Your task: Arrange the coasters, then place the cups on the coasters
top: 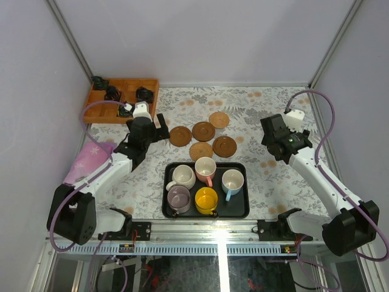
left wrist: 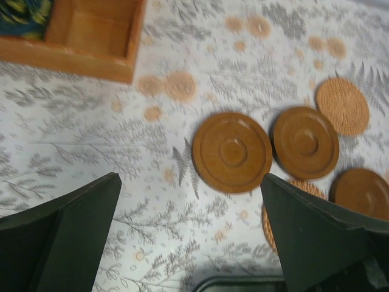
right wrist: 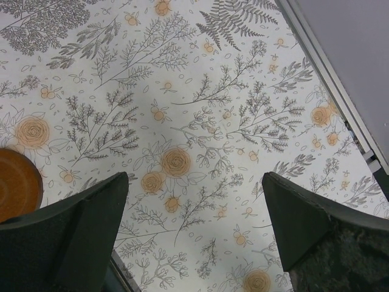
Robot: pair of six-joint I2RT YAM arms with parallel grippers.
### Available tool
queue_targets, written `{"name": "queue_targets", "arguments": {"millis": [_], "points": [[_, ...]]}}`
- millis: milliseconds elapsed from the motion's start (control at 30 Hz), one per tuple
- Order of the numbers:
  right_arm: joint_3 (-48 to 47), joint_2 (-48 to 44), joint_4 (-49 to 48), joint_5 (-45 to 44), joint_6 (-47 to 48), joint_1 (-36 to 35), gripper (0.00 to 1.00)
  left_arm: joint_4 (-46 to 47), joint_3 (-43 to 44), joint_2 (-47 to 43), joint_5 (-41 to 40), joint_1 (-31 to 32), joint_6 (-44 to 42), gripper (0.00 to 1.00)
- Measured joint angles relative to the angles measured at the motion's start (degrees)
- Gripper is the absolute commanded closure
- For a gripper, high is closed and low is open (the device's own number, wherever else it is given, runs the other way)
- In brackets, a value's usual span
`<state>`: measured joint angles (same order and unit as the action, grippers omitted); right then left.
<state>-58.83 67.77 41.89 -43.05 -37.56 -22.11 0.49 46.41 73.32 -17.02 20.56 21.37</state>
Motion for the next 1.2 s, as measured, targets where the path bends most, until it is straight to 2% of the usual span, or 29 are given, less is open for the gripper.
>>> {"name": "queue_targets", "arguments": {"millis": [333, 500, 633, 700, 800, 900, 1200], "points": [[4.17, -3.28, -5.66, 1.14, 5.46, 0.0, 0.01, 19.02, -19.54, -6.21, 13.44, 0.02, 0.94, 0.0], [7.76, -8.09, -10.21, 2.56, 8.74, 0.0, 0.01, 33.07, -26.05, -4.02, 20.61, 0.02, 1.51, 0.0], [9.33, -10.86, -13.33, 3.52, 10.64, 0.0, 0.01, 47.8, -32.72, 1.03, 31.95, 1.38, -5.64, 0.0], [9.9, -11.76, -14.49, 3.65, 11.21, 0.0, 0.01, 49.37, -33.14, 2.6, 36.2, 4.61, -11.13, 0.0], [10.97, -13.49, -15.96, 3.72, 12.13, 0.0, 0.01, 48.37, -29.2, 4.22, 40.54, 9.27, -20.28, 0.0], [11.8, -15.04, -17.09, 3.76, 12.94, 0.0, 0.01, 48.43, -25.9, 7.82, 44.96, 11.41, -25.68, 0.0], [11.85, -15.54, -18.25, 4.26, 14.75, 0.0, 0.01, 50.66, -18.93, 19.52, 57.59, 12.02, -28.22, 0.0]]}}
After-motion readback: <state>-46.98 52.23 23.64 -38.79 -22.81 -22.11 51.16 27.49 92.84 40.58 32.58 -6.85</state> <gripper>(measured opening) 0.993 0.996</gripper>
